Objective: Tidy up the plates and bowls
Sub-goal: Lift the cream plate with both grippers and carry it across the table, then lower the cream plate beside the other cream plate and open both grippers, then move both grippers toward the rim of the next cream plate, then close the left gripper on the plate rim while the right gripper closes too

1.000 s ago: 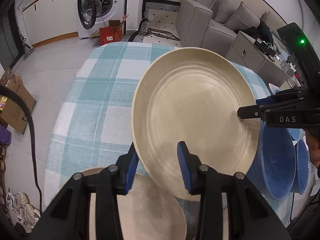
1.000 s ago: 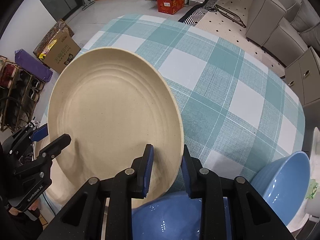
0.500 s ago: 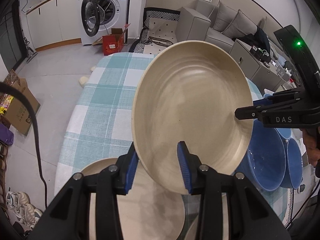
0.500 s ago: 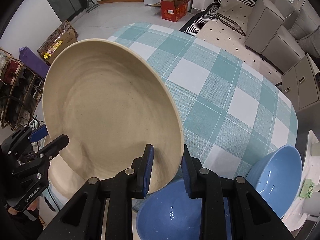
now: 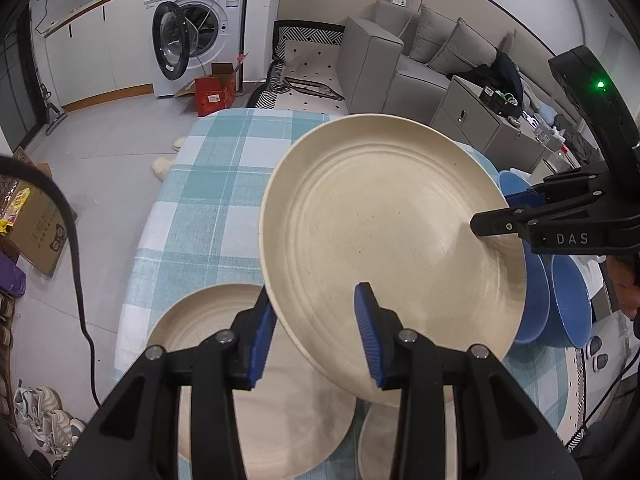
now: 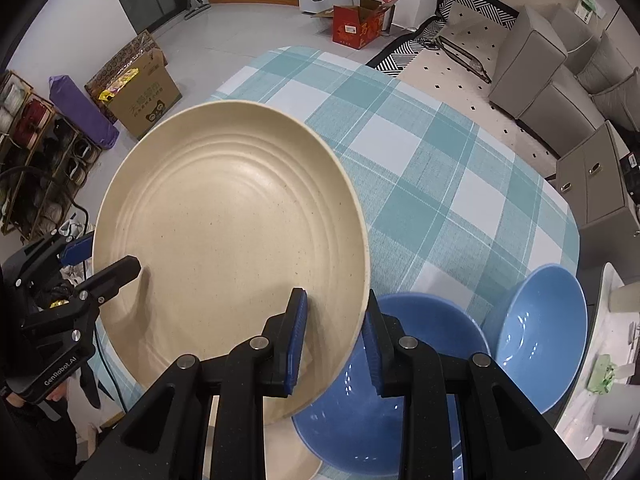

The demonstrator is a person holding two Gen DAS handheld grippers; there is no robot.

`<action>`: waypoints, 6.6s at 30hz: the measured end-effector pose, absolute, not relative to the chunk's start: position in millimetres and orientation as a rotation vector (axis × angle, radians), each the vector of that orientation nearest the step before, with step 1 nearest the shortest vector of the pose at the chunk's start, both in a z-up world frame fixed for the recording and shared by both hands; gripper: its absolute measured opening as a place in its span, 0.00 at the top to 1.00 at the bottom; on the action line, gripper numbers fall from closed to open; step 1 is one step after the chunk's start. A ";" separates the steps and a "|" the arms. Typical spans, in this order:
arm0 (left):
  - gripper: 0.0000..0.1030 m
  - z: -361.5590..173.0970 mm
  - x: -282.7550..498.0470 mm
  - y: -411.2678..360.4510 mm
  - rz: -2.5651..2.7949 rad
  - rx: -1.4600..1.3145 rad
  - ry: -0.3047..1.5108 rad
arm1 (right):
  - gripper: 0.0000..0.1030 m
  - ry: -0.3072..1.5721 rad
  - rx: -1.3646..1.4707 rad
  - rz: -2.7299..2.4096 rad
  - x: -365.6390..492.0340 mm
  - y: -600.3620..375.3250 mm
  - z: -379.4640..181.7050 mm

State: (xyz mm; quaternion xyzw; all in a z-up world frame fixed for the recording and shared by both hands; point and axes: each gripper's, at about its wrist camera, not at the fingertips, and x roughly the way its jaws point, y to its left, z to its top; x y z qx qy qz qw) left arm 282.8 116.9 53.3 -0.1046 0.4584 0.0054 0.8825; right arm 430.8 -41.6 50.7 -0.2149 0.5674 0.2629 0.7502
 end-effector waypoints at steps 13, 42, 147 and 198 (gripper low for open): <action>0.63 61.6 243.8 93.9 -0.027 -0.169 0.971 | 0.74 1.212 -0.526 0.593 374.1 -64.1 50.5; 0.63 31.9 168.3 51.7 -0.081 -0.111 1.013 | 0.74 1.242 -0.573 0.599 272.9 -108.4 -7.9; 0.28 6.7 121.9 113.9 -0.019 -0.149 0.924 | 0.31 1.121 -0.342 0.832 201.6 -39.4 20.7; 0.00 -50.7 188.8 217.7 0.245 -0.332 1.019 | 0.03 1.110 -0.277 0.843 321.5 112.7 -21.4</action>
